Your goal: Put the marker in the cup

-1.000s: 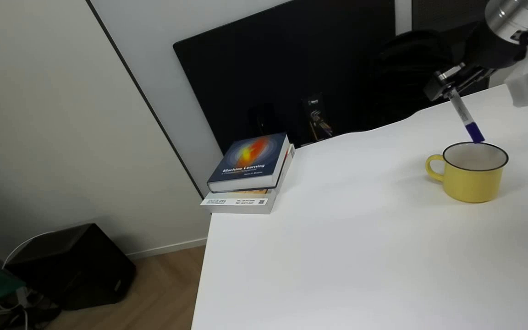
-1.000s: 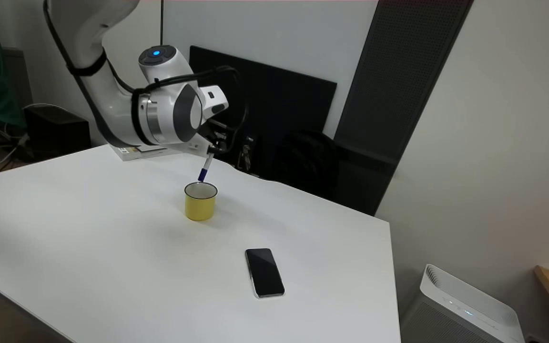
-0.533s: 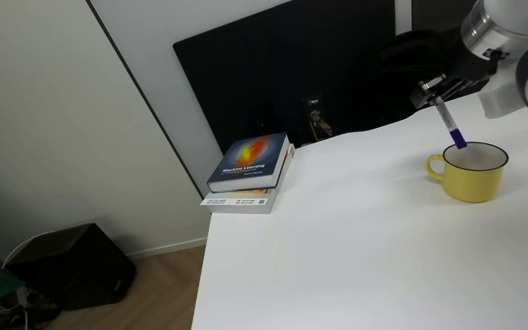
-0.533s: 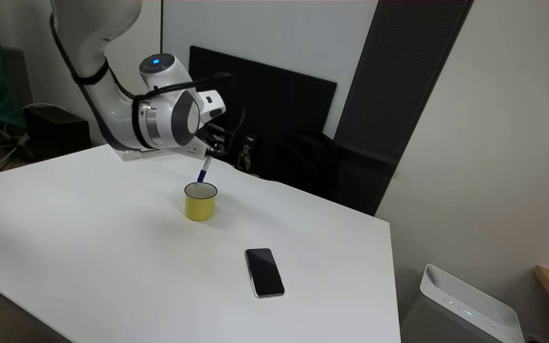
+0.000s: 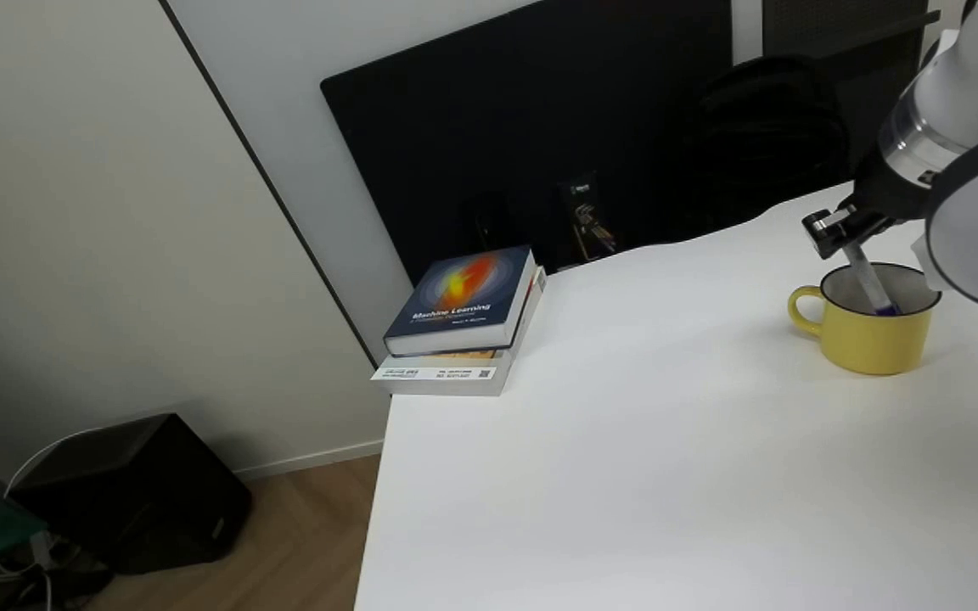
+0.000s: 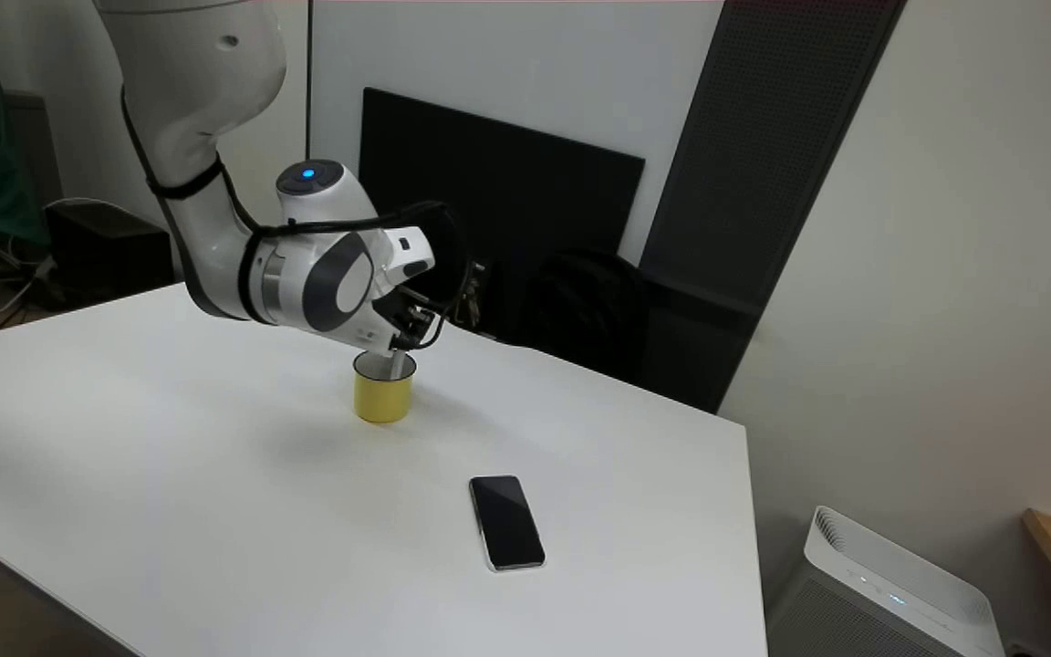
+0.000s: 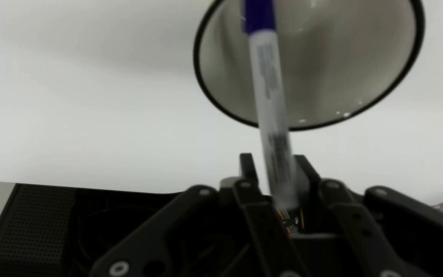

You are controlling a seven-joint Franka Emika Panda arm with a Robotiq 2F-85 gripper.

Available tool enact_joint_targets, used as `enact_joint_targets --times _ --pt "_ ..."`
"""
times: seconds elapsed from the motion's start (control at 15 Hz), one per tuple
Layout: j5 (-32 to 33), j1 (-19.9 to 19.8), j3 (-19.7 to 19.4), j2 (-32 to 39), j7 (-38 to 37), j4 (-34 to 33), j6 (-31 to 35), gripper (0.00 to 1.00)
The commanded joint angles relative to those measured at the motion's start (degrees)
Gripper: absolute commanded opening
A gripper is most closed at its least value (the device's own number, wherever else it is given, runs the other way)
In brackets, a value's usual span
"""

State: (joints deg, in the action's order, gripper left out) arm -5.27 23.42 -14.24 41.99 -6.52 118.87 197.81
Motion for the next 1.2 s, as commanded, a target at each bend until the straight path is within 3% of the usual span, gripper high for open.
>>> enact_joint_targets --times 0.0,0.4,1.13 --pt "-2.82 -1.38 1.15 1.89 2.94 -0.69 0.07 0.62" --pt "-5.59 -0.41 -0.31 1.94 4.69 0.25 0.14 1.0" --pt "-3.95 -2.39 -0.09 -4.58 4.96 4.08 -7.72 1.0"
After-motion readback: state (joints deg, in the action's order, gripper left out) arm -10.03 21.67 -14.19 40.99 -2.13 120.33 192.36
